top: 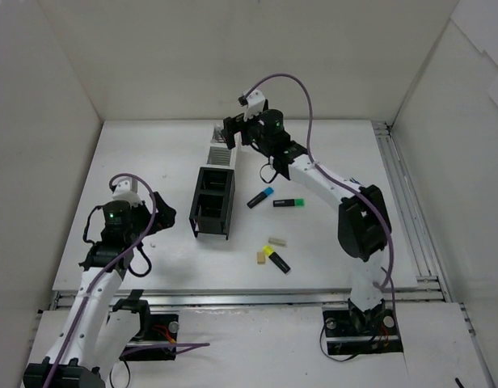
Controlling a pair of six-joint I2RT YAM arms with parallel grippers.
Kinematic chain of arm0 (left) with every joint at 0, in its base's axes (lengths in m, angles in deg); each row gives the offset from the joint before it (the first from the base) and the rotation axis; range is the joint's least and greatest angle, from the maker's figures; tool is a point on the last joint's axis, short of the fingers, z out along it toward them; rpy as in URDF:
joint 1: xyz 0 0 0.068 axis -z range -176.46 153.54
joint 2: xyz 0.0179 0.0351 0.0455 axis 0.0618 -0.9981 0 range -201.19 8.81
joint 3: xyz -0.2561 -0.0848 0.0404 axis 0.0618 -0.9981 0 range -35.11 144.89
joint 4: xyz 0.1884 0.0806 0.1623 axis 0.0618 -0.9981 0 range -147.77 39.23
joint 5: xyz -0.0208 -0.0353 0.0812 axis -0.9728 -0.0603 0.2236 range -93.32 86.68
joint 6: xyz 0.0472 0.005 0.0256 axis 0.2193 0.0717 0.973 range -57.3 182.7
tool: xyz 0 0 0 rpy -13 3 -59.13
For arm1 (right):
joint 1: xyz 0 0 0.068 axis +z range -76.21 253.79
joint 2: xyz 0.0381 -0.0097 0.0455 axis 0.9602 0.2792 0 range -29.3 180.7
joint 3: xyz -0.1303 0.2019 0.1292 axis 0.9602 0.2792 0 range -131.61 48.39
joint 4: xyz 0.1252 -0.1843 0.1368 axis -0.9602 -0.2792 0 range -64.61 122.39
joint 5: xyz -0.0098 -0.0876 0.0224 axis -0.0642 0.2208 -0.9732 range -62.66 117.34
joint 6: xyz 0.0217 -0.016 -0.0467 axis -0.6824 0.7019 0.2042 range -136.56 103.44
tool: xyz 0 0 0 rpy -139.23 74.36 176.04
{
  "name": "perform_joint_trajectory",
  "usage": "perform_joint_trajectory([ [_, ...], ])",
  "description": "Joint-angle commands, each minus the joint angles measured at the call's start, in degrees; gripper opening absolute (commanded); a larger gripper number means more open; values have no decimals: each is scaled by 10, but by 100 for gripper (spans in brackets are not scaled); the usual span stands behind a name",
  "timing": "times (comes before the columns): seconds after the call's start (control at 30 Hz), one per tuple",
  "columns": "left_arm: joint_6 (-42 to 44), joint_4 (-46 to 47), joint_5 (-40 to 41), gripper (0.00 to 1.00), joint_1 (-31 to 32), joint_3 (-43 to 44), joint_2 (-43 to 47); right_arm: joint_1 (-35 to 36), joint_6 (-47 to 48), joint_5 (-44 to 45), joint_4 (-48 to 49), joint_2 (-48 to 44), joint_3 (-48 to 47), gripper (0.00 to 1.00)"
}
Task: Sort the stationery into containers
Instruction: Pick up the pen from the center of the board.
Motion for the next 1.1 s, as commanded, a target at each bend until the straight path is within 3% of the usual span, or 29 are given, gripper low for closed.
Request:
perform_joint_trajectory([
  [0.0, 6, 19, -20, 100, -8, 21, 7, 1, 15, -18, 49, -131, 96, 98],
  [0.33, 6, 48, -107, 100, 9, 24, 29, -21, -123, -7, 25, -371, 457, 98],
  [0.47, 10, 43, -128, 99, 21, 32, 40, -23, -151, 1, -67, -451, 527, 98],
  [0.63, 15, 48, -152, 99, 42, 30, 44, -1, -187, 78, -169, -597, 632, 98],
  [0.83, 52, 27, -151, 100, 100, 70, 10, 11, -253, 150, -226, -704, 685, 98],
  [1.07, 140, 13, -96, 99, 220, 191, -71, -3, -273, 185, -300, -727, 659, 98],
])
